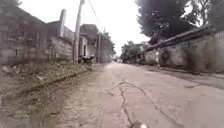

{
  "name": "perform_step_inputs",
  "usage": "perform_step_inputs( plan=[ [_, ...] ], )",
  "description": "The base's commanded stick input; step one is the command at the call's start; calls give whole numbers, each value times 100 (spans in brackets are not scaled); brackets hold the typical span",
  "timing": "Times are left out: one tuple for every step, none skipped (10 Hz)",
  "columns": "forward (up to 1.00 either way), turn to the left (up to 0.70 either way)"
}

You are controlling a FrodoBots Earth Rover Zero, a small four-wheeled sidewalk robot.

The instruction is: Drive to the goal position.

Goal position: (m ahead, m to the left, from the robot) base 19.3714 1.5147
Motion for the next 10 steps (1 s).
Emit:
perform_step_inputs(
  plan=[
    [100,0],
    [100,0],
    [100,0],
    [100,0],
    [100,0],
    [100,0],
    [100,0],
    [100,0],
    [100,0],
    [100,-8]
  ],
)
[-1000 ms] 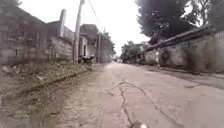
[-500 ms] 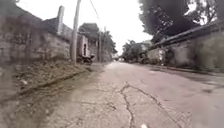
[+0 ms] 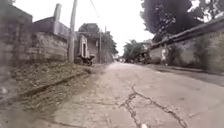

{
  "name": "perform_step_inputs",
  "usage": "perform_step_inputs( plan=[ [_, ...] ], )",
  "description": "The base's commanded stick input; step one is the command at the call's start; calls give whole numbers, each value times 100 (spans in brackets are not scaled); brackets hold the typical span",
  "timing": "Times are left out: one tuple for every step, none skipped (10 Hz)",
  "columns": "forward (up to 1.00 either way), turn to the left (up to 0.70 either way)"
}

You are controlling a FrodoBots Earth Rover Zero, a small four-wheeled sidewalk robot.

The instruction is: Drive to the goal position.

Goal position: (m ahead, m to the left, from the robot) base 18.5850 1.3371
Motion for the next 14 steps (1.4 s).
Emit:
perform_step_inputs(
  plan=[
    [100,-32],
    [100,-28],
    [100,-5],
    [100,0],
    [100,0],
    [100,0],
    [100,0],
    [100,0],
    [100,0],
    [100,0],
    [100,0],
    [100,0],
    [100,0],
    [100,0]
  ],
)
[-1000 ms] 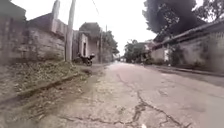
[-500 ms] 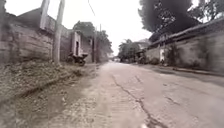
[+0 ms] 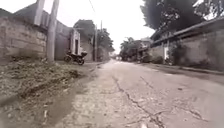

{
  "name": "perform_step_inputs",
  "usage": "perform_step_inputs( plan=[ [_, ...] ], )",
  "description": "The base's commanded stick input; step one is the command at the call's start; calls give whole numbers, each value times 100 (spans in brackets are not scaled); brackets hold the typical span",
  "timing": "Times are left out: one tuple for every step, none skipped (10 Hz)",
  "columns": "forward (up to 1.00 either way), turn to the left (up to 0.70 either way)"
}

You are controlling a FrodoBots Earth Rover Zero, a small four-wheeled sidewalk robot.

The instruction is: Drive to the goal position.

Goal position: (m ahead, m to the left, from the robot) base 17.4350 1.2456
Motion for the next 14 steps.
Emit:
perform_step_inputs(
  plan=[
    [100,0],
    [100,0],
    [100,-2],
    [100,-34],
    [100,-36],
    [100,-4],
    [100,0],
    [100,0],
    [100,0],
    [100,0],
    [100,0],
    [100,0],
    [100,0],
    [100,0]
  ],
)
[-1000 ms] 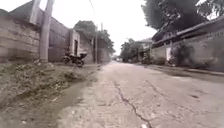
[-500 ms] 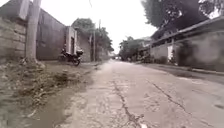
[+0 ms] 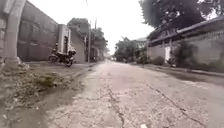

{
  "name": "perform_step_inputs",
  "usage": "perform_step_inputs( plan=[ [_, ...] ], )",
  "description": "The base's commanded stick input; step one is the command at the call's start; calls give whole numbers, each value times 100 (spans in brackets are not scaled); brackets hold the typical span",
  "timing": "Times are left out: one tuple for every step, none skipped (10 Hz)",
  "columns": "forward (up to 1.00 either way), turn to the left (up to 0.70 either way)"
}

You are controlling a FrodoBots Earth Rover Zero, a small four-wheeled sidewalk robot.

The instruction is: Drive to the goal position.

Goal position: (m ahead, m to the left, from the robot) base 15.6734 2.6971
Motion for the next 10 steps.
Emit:
perform_step_inputs(
  plan=[
    [100,0],
    [100,0],
    [100,0],
    [100,0],
    [100,0],
    [100,0],
    [100,0],
    [100,0],
    [100,0],
    [100,0]
  ],
)
